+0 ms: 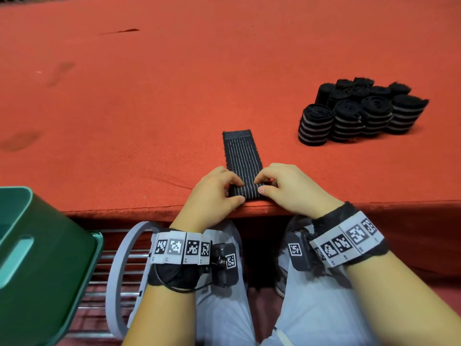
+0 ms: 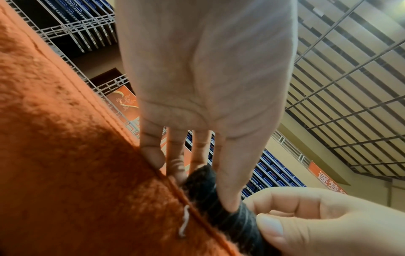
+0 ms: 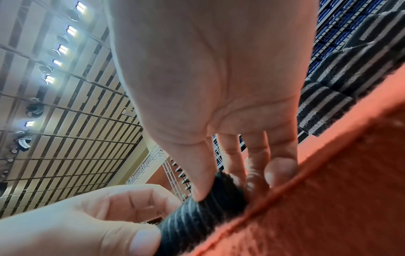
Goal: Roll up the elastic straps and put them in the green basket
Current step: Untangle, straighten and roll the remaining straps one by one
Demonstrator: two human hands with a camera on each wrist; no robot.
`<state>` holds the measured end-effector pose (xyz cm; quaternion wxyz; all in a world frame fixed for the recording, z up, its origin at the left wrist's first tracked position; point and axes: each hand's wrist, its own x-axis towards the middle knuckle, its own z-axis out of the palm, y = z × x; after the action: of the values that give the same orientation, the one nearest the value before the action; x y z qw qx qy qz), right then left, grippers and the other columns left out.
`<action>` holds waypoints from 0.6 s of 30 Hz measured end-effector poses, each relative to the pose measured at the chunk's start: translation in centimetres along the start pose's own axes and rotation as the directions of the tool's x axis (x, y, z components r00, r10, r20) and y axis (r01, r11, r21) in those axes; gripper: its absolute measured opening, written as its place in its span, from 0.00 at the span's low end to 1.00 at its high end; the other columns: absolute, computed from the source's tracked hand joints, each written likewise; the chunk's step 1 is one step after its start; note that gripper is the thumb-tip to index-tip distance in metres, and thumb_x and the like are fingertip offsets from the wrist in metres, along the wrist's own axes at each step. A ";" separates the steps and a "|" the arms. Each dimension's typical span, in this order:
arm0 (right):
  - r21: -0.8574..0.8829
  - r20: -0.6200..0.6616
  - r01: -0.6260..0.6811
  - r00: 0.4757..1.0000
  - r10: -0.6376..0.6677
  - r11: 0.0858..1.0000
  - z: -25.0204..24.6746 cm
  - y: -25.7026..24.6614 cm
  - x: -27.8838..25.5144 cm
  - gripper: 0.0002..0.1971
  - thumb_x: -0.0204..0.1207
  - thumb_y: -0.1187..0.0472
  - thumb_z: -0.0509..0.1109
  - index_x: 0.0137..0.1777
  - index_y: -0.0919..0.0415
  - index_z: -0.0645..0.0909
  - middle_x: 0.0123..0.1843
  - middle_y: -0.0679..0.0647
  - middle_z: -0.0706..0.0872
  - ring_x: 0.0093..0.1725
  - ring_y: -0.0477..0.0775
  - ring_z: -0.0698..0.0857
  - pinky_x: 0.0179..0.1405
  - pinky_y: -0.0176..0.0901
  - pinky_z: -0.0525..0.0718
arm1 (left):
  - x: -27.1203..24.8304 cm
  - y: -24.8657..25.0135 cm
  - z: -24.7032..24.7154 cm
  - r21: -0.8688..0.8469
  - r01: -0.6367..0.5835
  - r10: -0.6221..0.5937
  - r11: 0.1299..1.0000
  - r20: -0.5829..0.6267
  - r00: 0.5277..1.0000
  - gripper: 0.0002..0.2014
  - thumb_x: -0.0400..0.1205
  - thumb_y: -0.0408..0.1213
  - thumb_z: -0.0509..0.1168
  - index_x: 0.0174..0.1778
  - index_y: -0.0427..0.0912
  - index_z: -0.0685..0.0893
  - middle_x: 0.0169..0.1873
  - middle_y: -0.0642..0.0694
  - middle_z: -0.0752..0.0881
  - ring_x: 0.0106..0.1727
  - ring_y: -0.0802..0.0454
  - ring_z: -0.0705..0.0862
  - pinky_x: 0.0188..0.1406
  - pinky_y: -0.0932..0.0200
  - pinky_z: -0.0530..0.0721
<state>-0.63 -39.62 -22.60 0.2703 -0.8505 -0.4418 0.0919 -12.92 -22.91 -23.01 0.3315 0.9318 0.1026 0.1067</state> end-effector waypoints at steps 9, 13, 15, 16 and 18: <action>-0.005 -0.008 -0.008 1.000 0.008 1.000 0.5 -0.2 -0.2 0.12 0.82 0.56 0.69 0.64 0.48 0.82 0.53 0.45 0.80 0.54 0.50 0.80 0.58 0.53 0.80 | 0.3 -0.4 0.1 -0.033 0.035 -0.036 0.999 -0.019 0.999 0.10 0.77 0.38 0.76 0.53 0.50 0.88 0.45 0.52 0.84 0.47 0.55 0.82 0.52 0.59 0.77; -0.028 0.018 0.017 1.000 -0.017 0.999 0.5 -0.5 -0.7 0.16 0.77 0.57 0.74 0.63 0.48 0.78 0.51 0.43 0.74 0.49 0.46 0.75 0.53 0.47 0.77 | 0.2 -0.2 0.0 -0.066 0.066 -0.068 0.996 -0.024 0.997 0.10 0.79 0.38 0.74 0.56 0.49 0.88 0.48 0.54 0.86 0.51 0.56 0.82 0.55 0.60 0.77; -0.027 0.000 0.005 1.000 -0.005 1.000 0.6 -0.6 -0.7 0.17 0.75 0.58 0.76 0.62 0.49 0.78 0.49 0.43 0.74 0.48 0.46 0.74 0.51 0.45 0.74 | 0.3 0.0 0.0 -0.081 0.095 -0.098 0.992 -0.032 0.995 0.10 0.80 0.38 0.73 0.57 0.50 0.86 0.46 0.58 0.85 0.48 0.60 0.81 0.52 0.63 0.75; -0.018 -0.010 -0.005 1.000 0.005 1.000 0.7 -0.6 -0.6 0.17 0.75 0.58 0.76 0.62 0.48 0.79 0.47 0.42 0.73 0.47 0.46 0.74 0.50 0.44 0.72 | 0.3 0.1 0.0 -0.087 0.115 -0.119 0.989 -0.035 0.992 0.10 0.80 0.38 0.73 0.56 0.50 0.84 0.44 0.58 0.84 0.45 0.62 0.80 0.48 0.64 0.73; -0.008 -0.010 -0.012 1.000 0.012 1.000 0.5 -0.6 -0.5 0.16 0.75 0.58 0.76 0.61 0.48 0.79 0.44 0.40 0.73 0.47 0.46 0.75 0.50 0.43 0.71 | 0.2 0.4 0.0 -0.097 0.145 -0.148 0.985 -0.025 0.989 0.09 0.81 0.39 0.72 0.54 0.50 0.82 0.42 0.56 0.84 0.38 0.65 0.78 0.41 0.62 0.72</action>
<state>-1.58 -39.56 -22.75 0.2687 -0.8545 -0.4358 0.0875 -12.65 -23.15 -22.71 0.3805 0.9031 0.1711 0.1017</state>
